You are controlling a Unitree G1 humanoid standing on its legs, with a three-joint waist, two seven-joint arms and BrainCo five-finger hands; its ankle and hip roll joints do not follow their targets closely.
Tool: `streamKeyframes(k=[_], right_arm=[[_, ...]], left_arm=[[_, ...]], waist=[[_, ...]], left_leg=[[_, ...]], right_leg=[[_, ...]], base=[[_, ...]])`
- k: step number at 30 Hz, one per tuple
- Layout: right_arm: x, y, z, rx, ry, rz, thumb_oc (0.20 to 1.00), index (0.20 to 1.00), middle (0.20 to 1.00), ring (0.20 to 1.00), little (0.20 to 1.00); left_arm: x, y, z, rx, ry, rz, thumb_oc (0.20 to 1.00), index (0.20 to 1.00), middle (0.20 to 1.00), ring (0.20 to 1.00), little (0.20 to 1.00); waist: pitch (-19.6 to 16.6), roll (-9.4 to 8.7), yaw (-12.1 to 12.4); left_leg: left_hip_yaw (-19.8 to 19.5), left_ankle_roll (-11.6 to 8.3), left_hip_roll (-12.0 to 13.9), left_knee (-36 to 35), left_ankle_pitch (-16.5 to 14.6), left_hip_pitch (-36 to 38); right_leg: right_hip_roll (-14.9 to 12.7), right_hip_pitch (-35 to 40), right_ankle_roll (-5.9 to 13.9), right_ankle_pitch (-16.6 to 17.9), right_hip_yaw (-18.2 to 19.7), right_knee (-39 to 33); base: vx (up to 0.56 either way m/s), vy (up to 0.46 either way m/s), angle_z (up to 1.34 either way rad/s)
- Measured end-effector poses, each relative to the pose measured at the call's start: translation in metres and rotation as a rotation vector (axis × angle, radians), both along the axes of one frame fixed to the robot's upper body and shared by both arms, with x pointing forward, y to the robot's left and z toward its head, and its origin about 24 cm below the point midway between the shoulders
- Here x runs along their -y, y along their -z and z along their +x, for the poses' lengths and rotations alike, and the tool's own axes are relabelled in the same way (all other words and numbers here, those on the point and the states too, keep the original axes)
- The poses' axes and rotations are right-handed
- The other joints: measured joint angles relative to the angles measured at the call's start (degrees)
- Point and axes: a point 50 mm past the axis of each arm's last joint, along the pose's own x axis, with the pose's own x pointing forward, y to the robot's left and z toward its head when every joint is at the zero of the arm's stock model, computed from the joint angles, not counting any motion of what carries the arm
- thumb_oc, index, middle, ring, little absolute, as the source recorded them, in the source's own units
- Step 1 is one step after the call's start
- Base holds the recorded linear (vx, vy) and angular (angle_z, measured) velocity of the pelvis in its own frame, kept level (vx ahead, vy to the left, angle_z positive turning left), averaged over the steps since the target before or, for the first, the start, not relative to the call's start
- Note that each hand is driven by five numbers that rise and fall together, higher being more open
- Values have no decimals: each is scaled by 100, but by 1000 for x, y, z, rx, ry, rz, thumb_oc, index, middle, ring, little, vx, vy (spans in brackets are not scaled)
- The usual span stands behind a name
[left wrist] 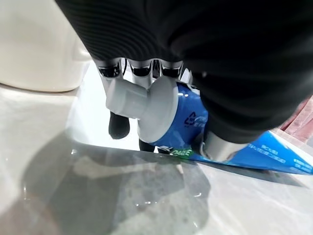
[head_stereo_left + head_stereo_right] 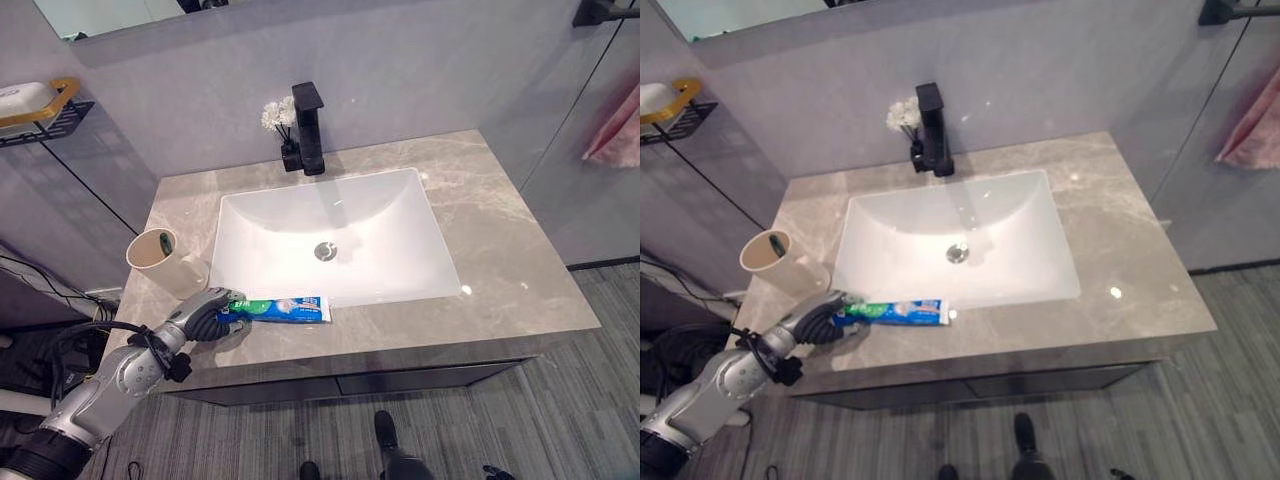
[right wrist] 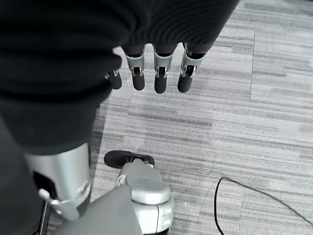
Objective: Put brush and paste in cup on sink, flatten towel.
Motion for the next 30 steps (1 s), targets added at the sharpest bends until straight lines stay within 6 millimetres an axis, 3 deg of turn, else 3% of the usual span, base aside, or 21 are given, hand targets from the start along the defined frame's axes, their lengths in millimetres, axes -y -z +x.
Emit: streamKeyframes(k=[10,13,18,20,23,27,30], right_arm=[[10,0,-25,6,246,6,1000,1000,1000,1000,1000],[11,1,-41,-41,323,4,1000,1000,1000,1000,1000],[8,2,-56,-53,447,23,1000,1000,1000,1000,1000],[10,2,-54,-6,507,27,1000,1000,1000,1000,1000],[13,0,-39,93,572,40,1000,1000,1000,1000,1000],[30,-12,-18,322,756,9,1000,1000,1000,1000,1000],[38,-16,-20,333,803,-22,1000,1000,1000,1000,1000]], left_arm=[[0,-2,2,21,4,25,200,200,200,200,200],[6,11,5,22,-51,-61,200,200,200,200,200],[8,18,5,35,-81,-56,200,200,200,200,200],[12,21,1,30,-80,-71,200,200,200,200,200],[22,20,0,39,-56,-103,200,200,200,200,200],[46,13,2,90,21,-159,200,200,200,200,200],[56,3,6,135,63,-173,200,200,200,200,200]], waist=[[84,-183,-72],[68,-240,-62],[-202,-587,-88],[-297,-731,-98],[-352,-798,-217],[-418,-758,-412],[-470,-692,-430]], left_leg=[[20,5,16,1,-34,186],[10,9,29,0,-65,297],[43,14,46,2,-83,346],[153,25,52,0,-112,389],[149,28,47,1,-113,400],[173,37,29,-2,-119,400],[175,37,30,-2,-120,400]], right_leg=[[20,175,8,-25,16,2],[34,327,19,-62,12,0],[54,331,14,-93,41,1],[84,329,21,-79,155,1],[82,332,27,-76,156,2],[72,345,19,-51,181,0],[76,347,19,-50,183,1]], base=[[0,0,0],[3,-7,1],[-13,-18,-4],[14,-8,-21],[5,3,-4],[-1,6,-1],[0,0,0]])
